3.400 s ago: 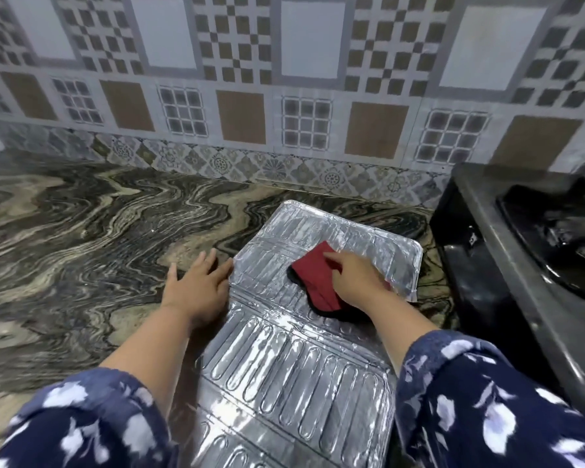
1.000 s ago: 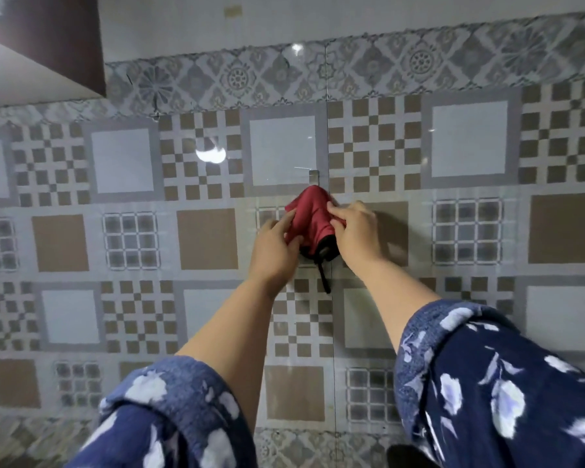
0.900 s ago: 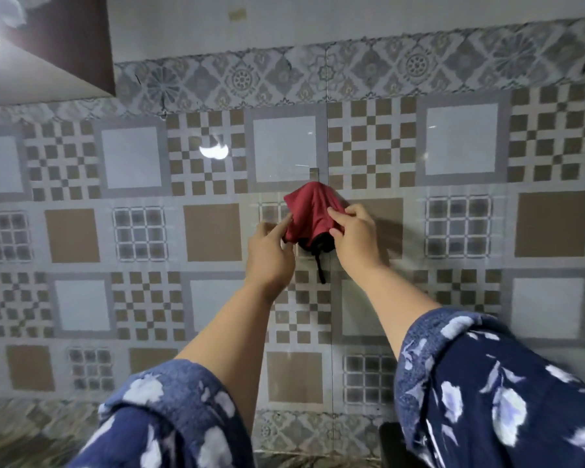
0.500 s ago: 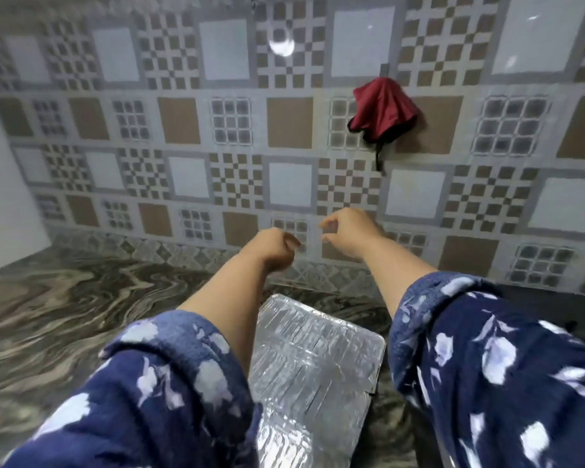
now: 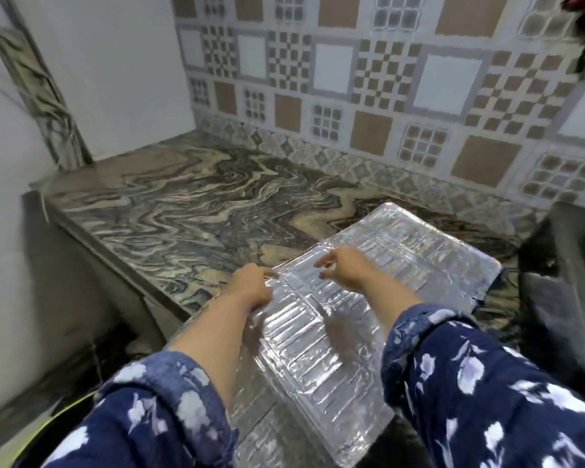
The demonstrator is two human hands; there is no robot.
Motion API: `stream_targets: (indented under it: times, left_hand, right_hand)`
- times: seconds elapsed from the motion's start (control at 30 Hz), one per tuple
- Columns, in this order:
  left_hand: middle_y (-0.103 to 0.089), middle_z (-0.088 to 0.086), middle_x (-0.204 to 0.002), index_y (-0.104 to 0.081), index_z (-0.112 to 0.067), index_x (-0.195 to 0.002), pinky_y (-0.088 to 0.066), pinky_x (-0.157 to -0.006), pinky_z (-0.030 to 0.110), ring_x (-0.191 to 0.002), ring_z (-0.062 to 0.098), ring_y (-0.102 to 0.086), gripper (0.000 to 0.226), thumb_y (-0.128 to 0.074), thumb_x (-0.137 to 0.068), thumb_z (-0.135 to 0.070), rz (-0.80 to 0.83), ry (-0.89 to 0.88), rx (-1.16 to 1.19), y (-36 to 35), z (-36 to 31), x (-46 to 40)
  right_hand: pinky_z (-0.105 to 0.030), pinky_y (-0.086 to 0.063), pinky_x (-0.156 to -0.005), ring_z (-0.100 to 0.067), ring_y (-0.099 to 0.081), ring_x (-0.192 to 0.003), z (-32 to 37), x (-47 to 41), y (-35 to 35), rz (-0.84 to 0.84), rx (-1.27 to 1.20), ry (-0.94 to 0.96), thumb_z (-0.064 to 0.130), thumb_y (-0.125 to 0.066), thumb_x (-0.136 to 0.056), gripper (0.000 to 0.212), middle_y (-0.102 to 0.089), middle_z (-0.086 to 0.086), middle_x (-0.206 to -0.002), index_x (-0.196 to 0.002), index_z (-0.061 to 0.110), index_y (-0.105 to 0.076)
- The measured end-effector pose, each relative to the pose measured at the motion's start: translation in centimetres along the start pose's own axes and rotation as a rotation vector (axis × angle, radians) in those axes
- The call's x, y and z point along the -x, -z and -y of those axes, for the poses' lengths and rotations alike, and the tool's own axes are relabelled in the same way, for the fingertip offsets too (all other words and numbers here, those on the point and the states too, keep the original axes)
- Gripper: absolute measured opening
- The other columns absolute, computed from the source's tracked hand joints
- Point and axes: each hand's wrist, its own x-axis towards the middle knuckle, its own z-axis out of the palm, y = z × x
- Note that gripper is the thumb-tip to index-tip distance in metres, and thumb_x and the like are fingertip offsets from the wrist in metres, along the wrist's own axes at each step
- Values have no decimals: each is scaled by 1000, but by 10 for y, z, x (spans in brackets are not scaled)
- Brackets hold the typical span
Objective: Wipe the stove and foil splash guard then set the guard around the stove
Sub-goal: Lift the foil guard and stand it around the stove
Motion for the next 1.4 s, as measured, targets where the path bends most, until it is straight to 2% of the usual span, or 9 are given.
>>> stream_targets:
  times: [0.1,0.23,0.33,0.4,0.57,0.7,0.83,1.13,1.4]
  left_hand:
    - [-54,1,-130,-62,-36,-118,-41,-103,46,-126,27,-44,30,-58,-89,-35,-92,90,3,-12,42,16]
    - [-46,-3,-136,-55,-39,-126,-37,-104,46,-130,24,-36,37,-57,-89,-40,-201,165,11,-18,70,35]
    - [-51,0,-130,-53,-41,-128,-37,-104,46,-129,24,-38,42,-58,-86,-47,-197,185,37,-20,82,43]
    - [-53,0,-117,-51,-42,-130,-36,-104,47,-127,22,-38,45,-60,-86,-47,-191,197,71,-22,87,47]
    - [-53,1,-105,-51,-40,-131,-40,-100,45,-117,25,-44,47,-64,-86,-40,-190,194,147,-24,86,54]
    - [-61,3,-113,-59,-33,-124,-44,-96,42,-113,25,-51,39,-65,-85,-36,-228,173,246,-8,79,60]
    - [-65,-1,-119,-64,-33,-117,-44,-86,32,-109,22,-58,32,-66,-85,-35,-311,141,218,36,63,65]
    - [-67,-10,-111,-68,-44,-107,-46,-84,30,-108,21,-60,23,-66,-84,-38,-626,69,-1,146,18,99]
    - [-66,-9,-118,-66,-44,-112,-43,-93,36,-105,28,-56,44,-51,-89,-9,-780,12,-147,190,1,128]
  right_hand:
    - [-30,-45,-96,-25,-59,-115,14,-18,-38,28,44,41,25,-66,-87,29,-66,-6,-123,-116,23,-68]
    - [-34,-42,-100,-26,-50,-125,32,-47,-71,-6,148,144,29,-60,-89,35,-56,-4,-134,-124,24,-63]
    - [-53,-18,-116,-23,-23,-143,42,-63,-83,11,255,177,34,-50,-95,43,-32,-3,-153,-137,28,-47]
    - [-60,0,-114,-22,-15,-146,44,-70,-85,49,305,183,33,-46,-97,37,-30,-1,-155,-133,31,-50]
    - [-60,12,-112,-20,-49,-122,55,-65,-79,-36,238,182,5,-45,-90,31,-63,5,-118,-101,30,-62]
    - [-53,-1,-116,-21,-55,-115,63,-56,-57,-100,250,251,11,-55,-89,24,-71,6,-104,-94,31,-65]
    - [-43,-40,-102,-25,-60,-106,79,-47,-20,-174,125,311,29,-64,-89,10,-73,3,-103,-91,35,-70]
    - [-36,-49,-90,-19,-65,-95,132,4,72,-450,7,424,34,-67,-84,8,-74,2,-93,-88,35,-75]
    - [-34,-50,-94,-16,-65,-105,123,25,115,-463,-5,453,33,-68,-85,18,-73,3,-108,-102,39,-73]
